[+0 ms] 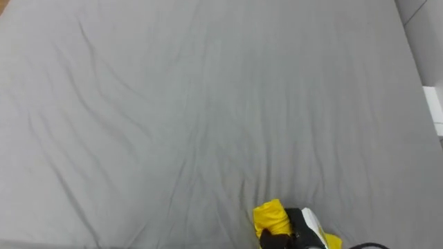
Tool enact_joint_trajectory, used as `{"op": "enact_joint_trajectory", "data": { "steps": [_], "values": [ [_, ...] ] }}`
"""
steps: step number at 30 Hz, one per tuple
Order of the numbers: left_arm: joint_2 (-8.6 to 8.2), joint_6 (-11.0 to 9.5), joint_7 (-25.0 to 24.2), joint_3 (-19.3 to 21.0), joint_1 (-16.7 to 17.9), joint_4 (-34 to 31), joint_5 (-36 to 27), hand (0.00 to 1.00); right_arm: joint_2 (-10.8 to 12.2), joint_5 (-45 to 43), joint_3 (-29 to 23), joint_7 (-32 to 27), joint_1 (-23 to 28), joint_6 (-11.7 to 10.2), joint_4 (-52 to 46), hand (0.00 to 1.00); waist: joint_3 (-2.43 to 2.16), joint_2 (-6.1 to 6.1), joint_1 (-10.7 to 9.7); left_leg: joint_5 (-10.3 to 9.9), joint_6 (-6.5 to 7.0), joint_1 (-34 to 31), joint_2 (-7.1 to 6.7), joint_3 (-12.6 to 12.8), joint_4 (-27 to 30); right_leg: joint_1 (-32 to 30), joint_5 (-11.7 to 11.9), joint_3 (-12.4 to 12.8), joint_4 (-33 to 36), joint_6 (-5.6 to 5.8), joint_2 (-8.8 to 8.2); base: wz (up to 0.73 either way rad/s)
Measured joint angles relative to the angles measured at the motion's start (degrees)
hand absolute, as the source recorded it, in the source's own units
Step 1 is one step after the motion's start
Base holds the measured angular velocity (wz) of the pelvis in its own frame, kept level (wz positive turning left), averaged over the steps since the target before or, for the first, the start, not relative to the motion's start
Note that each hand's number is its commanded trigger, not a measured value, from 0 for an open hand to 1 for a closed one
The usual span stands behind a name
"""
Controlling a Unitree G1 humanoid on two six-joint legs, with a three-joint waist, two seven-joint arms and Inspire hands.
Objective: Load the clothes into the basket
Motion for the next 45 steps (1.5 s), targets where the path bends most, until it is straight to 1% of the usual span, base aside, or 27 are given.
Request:
{"op": "enact_joint_trajectory", "data": {
  "steps": [3, 7, 8, 10, 11, 12, 14, 15, 16, 17, 18, 19, 20, 22, 23, 24, 25, 26, 28, 29, 34, 37, 38, 40, 42, 44, 45],
  "values": [
    [0.01, 0.6, 0.1, 0.0, 0.03, -0.56, 0.14, 0.0, 0.0, 0.04, -0.02, -0.02, 0.04, 0.06, -0.24, 1.0, 0.02, 0.04, 0.01, 0.0, 0.0, 0.56, -0.02, 0.15, -0.1, 0.4, 0.07, 0.39, 0.0, 0.11, -0.03, -0.03],
    [0.06, 0.63, 0.05, 0.03, 0.03, -0.76, 0.16, 0.0, 0.01, 0.54, -0.06, 0.36, 0.29, 0.13, -0.23, 1.0, 0.1, 0.1, 0.01, 0.0, 0.01, 2.54, 0.07, 0.75, -0.49, 2.06, 0.06, 0.68, -0.03, 0.15, -0.05, -0.07],
    [0.1, 0.65, 0.01, 0.05, 0.03, -1.0, 0.21, 0.0, -0.1, 0.99, -0.31, 0.58, -0.06, 0.27, -0.35, 1.0, 0.04, -0.01, -0.27, 0.0, 0.01, 3.3, 0.04, 0.78, -0.94, 2.52, 0.0, 0.67, -0.01, 0.25, -0.08, -0.05],
    [0.15, 0.7, 0.01, 0.48, 0.31, -2.12, 0.31, 0.0, -0.77, 1.11, -0.75, 0.97, 0.19, 1.49, -1.86, 1.0, 0.05, -0.12, -0.46, 0.0, 0.01, 3.95, 0.05, 0.8, -1.12, 3.17, -0.1, 0.72, -0.01, 0.41, -0.14, -0.02],
    [0.26, 0.65, 0.02, 0.48, 0.38, -3.13, 0.32, 0.0, -1.95, 1.69, -0.79, 0.98, 0.47, 1.8, -3.66, 1.0, 0.14, -0.26, -0.57, 0.12, 0.1, 4.48, 0.05, 0.99, -1.36, 3.51, -0.1, 0.92, -0.01, 0.41, -0.21, -0.09],
    [0.29, 0.65, 0.03, 0.72, 0.34, -3.35, 0.3, 0.0, -3.05, 2.2, -1.4, 0.98, 0.57, 1.89, -5.24, 1.0, 0.16, -0.38, -0.56, 0.24, 0.16, 5.7, 0.04, 1.6, -1.91, 4.37, -0.1, 1.56, -0.14, 0.42, -0.24, -0.14],
    [0.28, 0.64, 0.0, 1.25, 0.42, -3.43, 0.6, 0.0, -4.27, 5.72, -3.76, 0.86, 1.74, 2.05, -9.17, 1.0, 0.28, -0.59, -0.56, 0.23, 0.17, 7.99, 0.04, 1.87, -2.47, 6.41, -0.23, 2.27, -0.64, 0.63, -0.27, -0.18],
    [0.29, 0.62, 0.0, 2.17, 0.39, -3.5, 0.87, 0.0, -4.81, 7.83, -5.43, 0.75, 2.64, 2.44, -12.87, 1.0, 0.28, -0.91, -0.76, 0.22, 0.18, 9.02, 0.01, 1.92, -2.92, 7.33, -0.45, 2.49, -0.93, 0.96, -0.38, -0.12],
    [0.34, 0.6, -0.01, 2.45, 0.37, -3.58, 1.33, 0.0, -5.21, 8.49, -6.1, 0.71, 2.87, 2.5, -14.85, 1.0, 0.25, -1.04, -1.05, 0.22, 0.18, 9.29, -0.01, 2.01, -2.97, 7.53, -0.47, 2.6, -0.93, 0.98, -0.38, -0.1],
    [0.35, 0.58, -0.05, 3.19, 0.36, -3.85, 1.98, 0.0, -5.67, 9.53, -7.63, 0.69, 2.82, 2.47, -18.25, 1.0, 0.48, -1.44, -1.88, 0.22, 0.18, 9.9, -0.19, 2.55, -3.0, 8.05, -0.55, 3.19, -1.15, 1.03, -0.33, -0.14],
    [0.45, 0.58, -0.28, 3.28, 0.47, -4.1, 1.97, 0.0, -5.92, 10.64, -9.23, 0.61, 2.56, 2.1, -20.12, 1.0, 0.34, -1.79, -2.09, 0.22, 0.18, 10.49, -0.34, 3.03, -3.11, 8.54, -0.54, 3.78, -1.55, 1.02, -0.22, -0.14],
    [0.5, 0.61, -0.55, 3.37, 0.46, -4.12, 2.0, 0.0, -6.01, 11.24, -9.93, 0.46, 2.43, 1.92, -20.49, 1.0, 0.41, -2.0, -2.31, 0.22, 0.18, 10.99, -0.35, 3.17, -3.26, 9.07, -0.51, 3.92, -1.77, 1.04, -0.19, -0.09],
    [0.5, 0.88, -0.62, 4.06, 0.7, -4.02, 1.98, 0.0, -6.03, 12.52, -11.49, 0.35, 2.35, 1.81, -20.48, 1.0, 0.31, -2.46, -2.69, 0.2, 0.19, 12.0, -0.41, 3.27, -3.43, 10.0, -0.54, 4.14, -1.89, 1.09, -0.21, -0.04],
    [0.64, 0.95, -0.77, 4.72, 1.39, -4.06, 1.98, 0.0, -6.03, 14.14, -13.18, 0.25, 2.39, 2.16, -20.43, 1.0, 0.2, -2.77, -2.95, 0.17, 0.21, 13.43, -0.44, 3.72, -4.02, 10.83, -0.6, 5.74, -1.87, 1.17, -0.12, -0.09],
    [0.65, 1.2, -0.94, 5.19, 1.89, -4.12, 2.11, 0.0, -6.03, 14.46, -14.07, 0.28, 2.46, 2.41, -20.44, 1.0, 0.27, -2.7, -3.16, -0.03, 0.24, 14.06, -0.38, 4.08, -4.12, 10.91, -0.6, 6.33, -1.86, 1.18, -0.07, -0.2],
    [0.67, 1.49, -1.03, 5.78, 2.09, -4.15, 2.72, 0.0, -6.02, 14.46, -14.98, 0.41, 2.49, 2.53, -20.44, 1.0, 0.21, -2.75, -3.25, -0.23, 0.27, 14.42, 0.05, 4.71, -4.11, 10.93, -0.6, 6.85, -1.74, 1.19, -0.03, -0.23],
    [0.67, 1.65, -1.05, 5.98, 2.13, -4.15, 3.23, 0.0, -6.02, 14.41, -15.56, 0.53, 2.49, 2.56, -20.45, 1.0, 0.21, -2.64, -3.36, -0.35, 0.28, 14.51, 0.08, 4.99, -4.09, 10.92, -0.6, 6.97, -1.75, 1.19, -0.02, -0.27],
    [0.65, 2.38, -1.19, 6.61, 2.2, -4.14, 4.16, 0.0, -6.02, 14.4, -16.89, 0.66, 2.49, 2.89, -20.45, 1.0, 0.3, -2.29, -3.61, -0.48, 0.32, 14.74, 0.08, 5.46, -4.12, 10.92, -0.58, 7.43, -1.71, 1.21, -0.02, -0.26],
    [0.64, 3.1, -1.53, 7.83, 3.21, -4.13, 4.42, 0.0, -6.04, 16.0, -19.62, 0.61, 2.57, 4.08, -20.45, 1.0, 0.24, -2.01, -4.56, -0.54, 0.33, 15.56, 0.11, 6.02, -4.44, 10.93, -0.57, 8.58, -1.34, 1.24, 0.04, -0.26],
    [0.66, 3.11, -1.65, 7.93, 3.57, -4.13, 4.45, 0.0, -6.04, 16.25, -20.22, 0.48, 2.57, 4.21, -20.45, 1.0, 0.24, -1.96, -4.73, -0.56, 0.31, 15.86, 0.11, 6.41, -4.55, 10.91, -0.57, 8.7, -1.07, 1.24, 0.06, -0.28],
    [0.41, 3.82, -1.96, 10.23, 5.15, -3.97, 7.21, 0.0, -6.29, 16.48, -24.75, -1.29, 2.54, 4.24, -20.44, 1.0, 0.18, -1.67, -4.95, -1.38, 0.11, 17.6, 0.51, 8.03, -4.6, 11.21, -0.56, 11.52, -0.59, 1.22, 0.69, -0.29],
    [0.38, 4.35, -2.28, 11.22, 5.88, -3.2, 10.06, 0.0, -6.36, 16.21, -27.58, -1.77, 2.56, 4.32, -20.11, 1.0, 0.16, -1.44, -6.08, -1.75, 0.03, 18.64, 0.69, 8.66, -4.52, 12.01, -0.54, 12.42, -0.57, 1.2, 0.89, -0.13],
    [0.4, 4.59, -2.35, 11.59, 6.13, -3.04, 11.21, 0.0, -6.38, 16.27, -28.57, -2.33, 2.54, 4.32, -20.11, 1.0, 0.14, -1.41, -6.7, -1.84, 0.02, 18.67, 0.99, 8.71, -4.51, 11.95, -0.55, 12.64, -0.57, 1.2, 0.96, -0.1],
    [0.36, 5.15, -2.4, 12.42, 6.5, -3.5, 12.67, 0.0, -6.38, 16.31, -30.29, -2.51, 3.0, 4.32, -19.94, 1.0, 0.16, -1.49, -7.69, -1.86, 0.03, 18.43, 0.99, 8.94, -4.46, 11.64, -0.55, 13.23, -0.79, 1.2, 0.96, -0.13],
    [0.38, 6.04, -2.38, 12.84, 7.16, -4.06, 12.92, 0.0, -6.39, 16.37, -31.97, -3.69, 3.8, 4.5, -19.28, 1.0, 0.16, -1.5, -8.07, -1.89, 0.03, 18.33, 1.04, 10.47, -4.47, 10.74, -0.57, 14.58, -0.68, 1.17, 1.18, -0.29],
    [0.51, 6.89, -2.23, 13.22, 7.26, -4.06, 13.23, 0.0, -6.39, 18.38, -33.22, -4.23, 3.71, 4.49, -16.01, 1.0, 0.09, -1.76, -9.09, -1.97, 0.05, 18.11, 1.06, 10.56, -4.29, 10.74, -0.52, 14.72, -0.65, 1.15, 1.21, -0.09],
    [0.51, 7.16, -2.34, 13.92, 7.26, -4.12, 13.56, 0.0, -6.48, 20.42, -34.36, -4.24, 3.59, 4.89, -13.36, 1.0, 0.06, -1.87, -9.61, -2.07, 0.08, 17.9, 1.18, 10.78, -4.07, 10.66, -0.49, 14.73, -0.66, 1.18, 1.2, 0.04]
  ]
}}
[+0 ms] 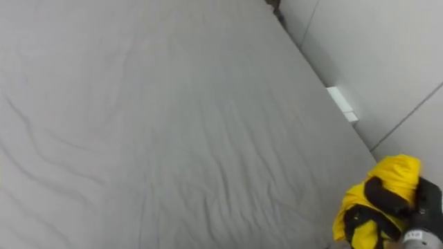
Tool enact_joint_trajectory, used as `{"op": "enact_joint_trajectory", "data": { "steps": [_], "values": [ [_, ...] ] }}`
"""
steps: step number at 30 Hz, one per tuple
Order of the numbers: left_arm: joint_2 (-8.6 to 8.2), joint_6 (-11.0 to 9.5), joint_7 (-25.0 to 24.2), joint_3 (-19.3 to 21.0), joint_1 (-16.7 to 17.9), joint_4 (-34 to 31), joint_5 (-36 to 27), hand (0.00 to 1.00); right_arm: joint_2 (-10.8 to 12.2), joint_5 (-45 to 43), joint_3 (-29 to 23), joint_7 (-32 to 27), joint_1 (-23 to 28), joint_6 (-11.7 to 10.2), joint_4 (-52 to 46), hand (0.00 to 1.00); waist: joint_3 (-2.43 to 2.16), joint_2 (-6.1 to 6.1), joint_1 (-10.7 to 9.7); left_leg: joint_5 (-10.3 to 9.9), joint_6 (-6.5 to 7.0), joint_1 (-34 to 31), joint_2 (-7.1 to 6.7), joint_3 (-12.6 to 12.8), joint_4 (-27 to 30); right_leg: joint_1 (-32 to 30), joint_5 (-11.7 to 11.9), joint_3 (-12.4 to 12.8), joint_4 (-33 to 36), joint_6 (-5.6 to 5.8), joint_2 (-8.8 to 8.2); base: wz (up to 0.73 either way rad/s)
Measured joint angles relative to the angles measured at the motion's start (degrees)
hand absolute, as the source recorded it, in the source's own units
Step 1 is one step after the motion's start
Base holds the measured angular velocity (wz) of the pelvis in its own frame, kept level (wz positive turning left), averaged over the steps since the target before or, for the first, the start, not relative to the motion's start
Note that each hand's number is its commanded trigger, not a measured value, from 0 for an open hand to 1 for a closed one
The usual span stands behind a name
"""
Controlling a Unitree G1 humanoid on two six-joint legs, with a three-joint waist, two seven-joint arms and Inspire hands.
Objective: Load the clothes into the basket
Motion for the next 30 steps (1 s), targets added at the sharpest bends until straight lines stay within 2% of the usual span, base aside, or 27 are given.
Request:
{"op": "enact_joint_trajectory", "data": {
  "steps": [2, 3, 4, 7, 8, 11, 13, 15, 19, 23, 27, 30],
  "values": [
    [0.0, 0.63, -0.18, 0.43, -0.04, -0.09, 0.93, 0.0, -0.23, 2.49, -1.23, 0.04, -0.07, 0.24, 3.78, 1.0, 0.02, 0.07, -0.18, -0.07, 0.03, -0.26, 0.14, 0.37, 0.06, -0.54, 0.04, 0.37, 0.2, 0.01, 0.0, -0.08],
    [0.0, 1.13, -0.31, 0.44, -0.17, -0.2, 0.92, 0.0, -0.23, 3.18, -1.86, 0.03, -0.09, 1.09, 5.42, 1.0, 0.1, 0.33, -0.3, -0.08, 0.05, -0.67, 0.28, 0.61, 0.07, -1.15, 0.04, 0.73, 0.46, 0.01, 0.03, -0.16],
    [-0.01, 1.34, -0.4, 0.38, -0.22, -0.2, 0.9, 0.0, -0.28, 3.34, -1.91, -0.02, -0.25, 1.37, 6.3, 1.0, -0.01, 0.53, -0.27, -0.09, 0.06, -1.13, 0.36, 0.88, 0.11, -1.92, 0.04, 1.05, 0.9, 0.02, 0.07, -0.24],
    [0.02, 2.41, -0.65, -0.07, -1.2, -0.22, 0.72, 0.0, -0.31, 3.4, -1.89, -0.01, -2.99, 2.42, 10.49, 1.0, 0.07, 1.54, -1.28, -0.13, 0.16, -4.18, 0.65, 1.68, 1.19, -5.47, 0.44, 1.76, 2.08, -0.01, 0.23, -0.19],
    [0.06, 2.67, -0.66, -0.72, -1.58, -0.21, 0.59, 0.0, -0.46, 3.87, -1.86, -0.1, -4.37, 2.44, 11.92, 1.0, 0.27, 2.1, -1.55, -0.21, 0.29, -5.38, 0.8, 2.18, 1.86, -7.05, 0.44, 2.31, 3.07, -0.01, 0.3, -0.23],
    [0.45, 3.24, -0.58, -2.78, -3.96, 0.71, 0.51, 0.0, -2.51, 5.17, -0.94, -0.67, -8.39, 2.4, 17.77, 1.0, 0.51, 3.16, -1.39, -0.22, 0.51, -9.39, 1.0, 2.73, 3.63, -12.12, 0.43, 3.27, 6.2, -0.01, 0.35, -0.16],
    [1.07, 3.23, -0.12, -4.98, -5.64, 1.85, -0.04, 0.0, -3.77, 5.25, 0.81, -1.34, -10.9, 2.38, 21.78, 1.0, 0.65, 3.46, -1.41, -0.03, 0.77, -11.53, 1.07, 3.05, 4.21, -14.31, 0.43, 3.34, 7.22, -0.02, 0.27, -0.07],
    [1.42, 3.24, 0.2, -7.54, -7.45, 2.8, -1.1, 0.0, -4.97, 5.34, 2.52, -1.84, -12.67, 2.06, 25.0, 1.0, 0.47, 4.34, -1.41, 0.1, 0.93, -14.49, 1.21, 3.37, 5.43, -17.85, 0.45, 3.63, 8.13, -0.06, 0.22, -0.05],
    [1.49, 3.24, 0.63, -10.28, -9.19, 3.05, -2.5, 0.0, -5.05, 6.78, 3.24, -3.01, -13.88, 1.87, 27.15, 1.0, 0.5, 5.84, -1.41, 0.39, 1.28, -18.68, 1.27, 3.57, 6.63, -21.94, 0.78, 4.1, 9.56, -0.05, 0.23, -0.05],
    [1.52, 3.16, 2.03, -14.47, -11.89, 3.77, -4.98, 0.0, -5.02, 9.3, 4.98, -4.28, -18.28, 1.16, 33.89, 1.0, 0.51, 7.19, -1.24, 0.76, 1.81, -24.42, 1.02, 4.43, 8.22, -28.84, 0.86, 4.76, 13.18, 0.0, -0.14, -0.06],
    [1.68, 2.5, 2.52, -17.73, -14.36, 4.44, -8.11, 0.0, -5.02, 11.39, 6.35, -5.9, -20.49, 1.17, 36.02, 1.0, 0.85, 8.36, -0.09, 0.99, 2.11, -28.28, 1.01, 4.68, 9.38, -32.95, 0.98, 4.87, 14.25, -0.07, -0.32, -0.02],
    [1.68, 1.66, 2.63, -18.56, -15.69, 4.97, -11.23, 0.0, -5.04, 12.07, 7.27, -7.1, -23.18, 1.13, 36.76, 1.0, 0.95, 8.91, 0.4, 1.62, 2.33, -30.76, 0.94, 5.05, 9.35, -35.95, 1.24, 5.64, 14.98, 0.02, -0.27, 0.0]
  ]
}}
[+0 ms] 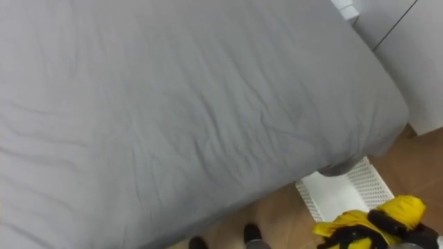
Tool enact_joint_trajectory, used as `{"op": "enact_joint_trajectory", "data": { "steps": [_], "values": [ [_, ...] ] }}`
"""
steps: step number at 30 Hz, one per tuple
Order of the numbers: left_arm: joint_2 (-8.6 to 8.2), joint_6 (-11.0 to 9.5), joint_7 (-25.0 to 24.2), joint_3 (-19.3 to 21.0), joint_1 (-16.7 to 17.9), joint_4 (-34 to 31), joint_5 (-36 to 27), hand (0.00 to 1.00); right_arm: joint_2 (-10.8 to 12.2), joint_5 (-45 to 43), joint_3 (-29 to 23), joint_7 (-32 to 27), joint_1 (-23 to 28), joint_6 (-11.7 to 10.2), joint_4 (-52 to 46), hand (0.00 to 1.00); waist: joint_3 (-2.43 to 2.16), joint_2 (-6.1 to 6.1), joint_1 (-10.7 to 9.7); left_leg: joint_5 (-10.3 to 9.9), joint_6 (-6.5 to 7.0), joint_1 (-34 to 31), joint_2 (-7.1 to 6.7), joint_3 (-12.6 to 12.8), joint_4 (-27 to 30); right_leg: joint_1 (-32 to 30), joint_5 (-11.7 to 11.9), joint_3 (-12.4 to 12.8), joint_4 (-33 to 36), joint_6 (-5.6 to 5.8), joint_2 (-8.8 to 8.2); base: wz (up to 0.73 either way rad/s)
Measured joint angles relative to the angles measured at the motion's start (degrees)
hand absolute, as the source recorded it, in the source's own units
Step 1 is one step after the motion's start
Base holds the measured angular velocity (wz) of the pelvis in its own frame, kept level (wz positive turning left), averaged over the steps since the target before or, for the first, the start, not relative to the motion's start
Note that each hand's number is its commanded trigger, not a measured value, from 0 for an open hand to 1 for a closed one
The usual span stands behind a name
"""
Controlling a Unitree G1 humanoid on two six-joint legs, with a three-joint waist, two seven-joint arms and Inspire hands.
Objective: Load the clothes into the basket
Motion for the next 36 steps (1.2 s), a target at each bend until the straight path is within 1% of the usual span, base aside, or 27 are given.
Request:
{"op": "enact_joint_trajectory", "data": {
  "steps": [1, 3, 5, 6, 9, 10, 12, 16, 17, 18, 19, 21, 23, 27, 31, 36],
  "values": [
    [-0.05, -0.18, 0.01, -0.01, -0.15, 0.21, 0.01, 0.0, -0.01, 0.12, 0.0, -0.28, -0.52, -0.04, 0.0, 1.0, -0.04, 0.15, 0.07, 0.14, 0.06, -0.54, 0.0, 0.2, -0.01, -0.52, 0.08, 0.13, 0.06, 0.04, 0.03, 0.0],
    [-0.14, -0.76, 0.15, -0.22, -0.63, 0.55, -0.24, 0.0, -0.11, 0.14, 0.01, -1.33, -2.27, -0.67, -0.01, 1.0, 0.24, 0.78, 0.07, 0.4, 0.2, -1.93, -0.01, 0.5, 0.02, -2.17, 0.22, 0.15, 0.65, 0.05, -0.11, 0.0],
    [-0.14, -0.88, 0.57, -1.17, -0.97, 0.68, -0.84, 0.0, -0.28, 0.43, 0.02, -1.95, -2.76, -1.42, -0.07, 1.0, 0.35, 1.32, 0.08, 0.5, 0.23, -2.64, -0.02, 0.55, -0.07, -2.99, 0.22, 0.13, 1.02, 0.05, -0.19, 0.0],
    [-0.19, -0.88, 0.62, -1.27, -1.09, 0.66, -1.15, 0.0, -0.38, 1.43, 0.1, -2.27, -2.81, -2.12, -0.08, 1.0, 0.31, 1.56, 0.35, 0.57, 0.21, -2.82, -0.01, 0.53, -0.26, -3.3, 0.2, 0.06, 1.04, 0.03, -0.24, 0.0],
    [-0.22, -1.26, 1.46, -2.41, -1.65, 0.66, -2.28, 0.0, -1.19, 2.7, 1.11, -2.44, -2.63, -2.61, -0.02, 1.0, 0.28, 2.03, 1.38, 0.62, 0.15, -3.55, -0.03, 0.39, -0.31, -3.97, 0.11, -0.36, 1.03, -0.1, -0.36, 0.02],
    [-0.24, -1.44, 1.46, -2.64, -1.64, 0.66, -2.27, 0.0, -1.25, 2.72, 1.1, -2.47, -2.65, -2.73, 0.03, 1.0, 0.27, 2.18, 1.4, 0.66, 0.14, -3.71, -0.04, 0.38, -0.3, -4.06, 0.07, -0.53, 1.02, -0.14, -0.43, 0.1],
    [-0.24, -1.91, 1.52, -3.59, -1.57, 0.65, -2.37, 0.0, -1.27, 3.58, 1.18, -2.54, -2.68, -3.71, 0.85, 1.0, 0.25, 2.48, 1.45, 0.71, 0.13, -3.85, -0.17, 0.23, -0.3, -4.07, -0.26, -0.96, 1.13, -0.21, -0.64, 0.11],
    [-0.24, -2.1, 1.51, -3.64, -1.58, 0.58, -2.4, 0.0, -1.41, 4.05, 1.14, -2.86, -2.63, -4.23, 1.24, 1.0, 0.27, 2.56, 1.45, 0.71, 0.14, -3.84, -0.25, 0.39, -0.08, -4.1, -0.95, -1.22, 1.83, -0.17, -1.02, 0.1],
    [-0.24, -2.35, 1.5, -3.66, -1.56, 0.6, -2.4, 0.0, -1.55, 4.05, 1.16, -2.92, -2.63, -4.35, 1.24, 0.97, 0.28, 2.61, 1.52, 0.71, 0.14, -3.84, -0.25, 0.48, -0.06, -4.1, -1.03, -1.22, 1.89, -0.17, -1.04, 0.06],
    [-0.24, -2.61, 1.5, -3.92, -1.55, 0.62, -2.4, 0.0, -1.82, 4.05, 1.19, -2.92, -2.66, -4.38, 1.24, 0.65, 0.3, 2.7, 1.62, 0.71, 0.14, -3.84, -0.25, 0.48, -0.07, -4.1, -1.05, -1.29, 1.9, -0.17, -1.05, 0.04],
    [-0.24, -2.75, 1.49, -4.05, -1.54, 0.62, -2.4, 0.0, -2.01, 4.05, 1.25, -2.92, -2.65, -4.38, 1.24, 0.57, 0.29, 2.76, 1.69, 0.71, 0.14, -3.84, -0.25, 0.49, -0.07, -4.1, -1.06, -1.31, 1.9, -0.17, -1.06, 0.03],
    [-0.24, -3.04, 1.48, -4.57, -1.52, 0.62, -2.39, 0.0, -2.82, 3.99, 1.25, -2.95, -2.59, -4.4, 1.24, 0.0, 0.29, 2.99, 1.7, 0.71, 0.14, -3.8, -0.3, 0.59, -0.08, -4.15, -1.34, -1.34, 2.03, -0.15, -1.16, 0.05],
    [-0.24, -3.12, 1.44, -4.58, -1.51, 0.61, -2.35, 0.0, -3.39, 3.98, 1.19, -3.15, -2.58, -4.48, 1.24, 0.0, 0.3, 3.1, 1.7, 0.72, 0.14, -3.79, -0.31, 0.72, -0.08, -4.27, -1.46, -1.42, 2.33, -0.23, -1.24, 0.02],
    [-0.23, -3.16, 1.38, -4.61, -1.48, 0.51, -2.37, 0.0, -4.18, 4.06, 0.94, -4.68, -2.7, -6.18, 1.23, 0.0, 0.32, 3.07, 1.47, 0.83, 0.13, -3.68, -0.8, 0.76, -0.06, -4.93, -2.36, -1.46, 4.12, -0.33, -2.13, 0.05],
    [-0.19, -3.82, 1.39, -4.72, -1.31, 0.43, -2.4, 0.0, -4.79, 4.44, 0.96, -6.21, -2.84, -6.27, 1.45, 0.0, 0.51, 2.77, 1.31, 0.92, 0.15, -3.43, -1.12, 0.74, -0.06, -5.03, -2.94, -1.15, 5.05, -0.28, -2.13, 0.06],
    [0.27, -5.01, 1.52, -5.78, -0.75, 0.21, -2.39, 0.0, -5.95, 4.42, 0.99, -8.1, -3.17, -6.73, 1.47, 0.0, 0.69, 2.45, 1.16, 0.93, 0.15, -3.62, -1.07, 0.62, 0.42, -5.15, -2.94, -1.03, 5.17, -0.27, -2.1, 0.0]
  ]
}}
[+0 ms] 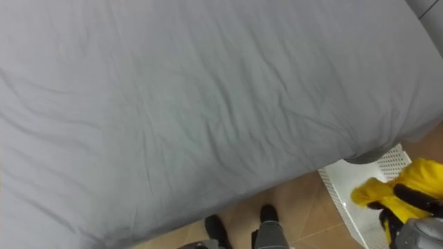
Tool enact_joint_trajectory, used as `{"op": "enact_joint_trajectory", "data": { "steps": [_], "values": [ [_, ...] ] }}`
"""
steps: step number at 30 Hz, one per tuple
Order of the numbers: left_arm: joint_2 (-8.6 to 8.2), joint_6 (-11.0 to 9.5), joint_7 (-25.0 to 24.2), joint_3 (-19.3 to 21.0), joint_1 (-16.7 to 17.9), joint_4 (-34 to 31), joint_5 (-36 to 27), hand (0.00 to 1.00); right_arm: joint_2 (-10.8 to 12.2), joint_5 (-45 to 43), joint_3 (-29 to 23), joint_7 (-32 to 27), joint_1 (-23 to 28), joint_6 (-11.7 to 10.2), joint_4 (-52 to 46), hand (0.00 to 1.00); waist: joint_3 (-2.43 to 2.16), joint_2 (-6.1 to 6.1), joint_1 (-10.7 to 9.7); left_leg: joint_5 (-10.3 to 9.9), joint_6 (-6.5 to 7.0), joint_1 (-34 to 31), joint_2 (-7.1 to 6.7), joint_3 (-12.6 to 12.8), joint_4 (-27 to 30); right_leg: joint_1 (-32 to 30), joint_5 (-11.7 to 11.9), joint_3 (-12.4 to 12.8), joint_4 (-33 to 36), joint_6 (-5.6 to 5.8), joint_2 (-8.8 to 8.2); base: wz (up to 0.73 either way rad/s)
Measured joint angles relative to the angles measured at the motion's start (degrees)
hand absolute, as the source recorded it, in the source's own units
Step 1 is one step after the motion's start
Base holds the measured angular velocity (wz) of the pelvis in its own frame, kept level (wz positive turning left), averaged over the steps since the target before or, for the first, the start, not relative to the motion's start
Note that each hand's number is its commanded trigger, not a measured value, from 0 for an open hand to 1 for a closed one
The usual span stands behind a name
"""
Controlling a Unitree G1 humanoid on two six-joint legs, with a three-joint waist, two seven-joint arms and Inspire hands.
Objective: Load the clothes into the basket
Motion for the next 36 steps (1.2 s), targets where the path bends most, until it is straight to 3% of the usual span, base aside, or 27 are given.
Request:
{"op": "enact_joint_trajectory", "data": {
  "steps": [9, 20, 26, 31, 34, 36],
  "values": [
    [0.49, -0.96, 0.17, 0.0, 0.5, -0.73, 0.0, 0.0, -1.33, -0.01, -0.02, -1.21, -0.64, -0.33, -0.06, 0.0, -0.03, -0.12, -0.37, 0.0, 0.01, -1.45, 0.04, 0.05, 0.56, -1.6, 0.08, -0.11, 0.81, -0.04, -0.07, 0.0],
    [1.68, -1.56, 0.17, -2.71, 0.54, -0.79, -0.93, 0.0, -1.66, 0.1, 1.61, -2.22, -0.6, -1.26, 0.09, 0.0, -0.11, -0.05, -0.32, 0.01, 0.01, -1.77, 0.32, -0.07, 1.43, -1.41, 0.26, -0.34, 0.86, -0.13, 0.03, 0.0],
    [1.79, -1.87, -0.04, -2.26, 1.49, -1.96, -0.74, 0.0, -1.55, 1.3, 1.72, -2.08, 0.2, -1.93, 1.24, 0.0, -0.17, -0.02, 0.37, 0.0, 0.01, -0.54, 0.58, 0.05, 1.29, -0.01, 0.35, -0.53, 0.31, -0.19, 0.28, 0.0],
    [1.74, -1.88, -0.07, -2.0, 2.56, -1.79, -0.01, 0.0, 0.95, 2.41, 4.2, -1.12, 4.49, -3.38, 0.75, 0.0, -0.36, -0.29, 0.93, 0.28, -0.46, 4.36, 1.24, -0.03, -0.9, 6.41, 1.37, -2.19, -4.01, -0.64, 1.17, 0.06],
    [1.72, -2.18, -0.1, -1.07, 4.05, -2.5, 2.24, 0.0, 3.56, 2.82, 5.17, -0.43, 8.1, -4.05, -0.75, 0.0, -0.74, -1.03, 1.42, 0.61, -0.95, 8.63, 1.16, -0.71, -3.26, 11.08, 1.42, -3.51, -6.33, -0.82, 1.09, 0.12],
    [1.74, -2.47, 0.01, -0.78, 4.92, -2.82, 3.87, 0.0, 6.48, 3.36, 8.68, 0.01, 11.26, -4.54, -2.46, 0.0, -0.79, -1.86, 1.72, 0.87, -1.34, 11.92, 0.99, -2.25, -4.51, 15.83, 1.56, -5.31, -8.86, -0.91, 1.29, 0.32]
  ]
}}
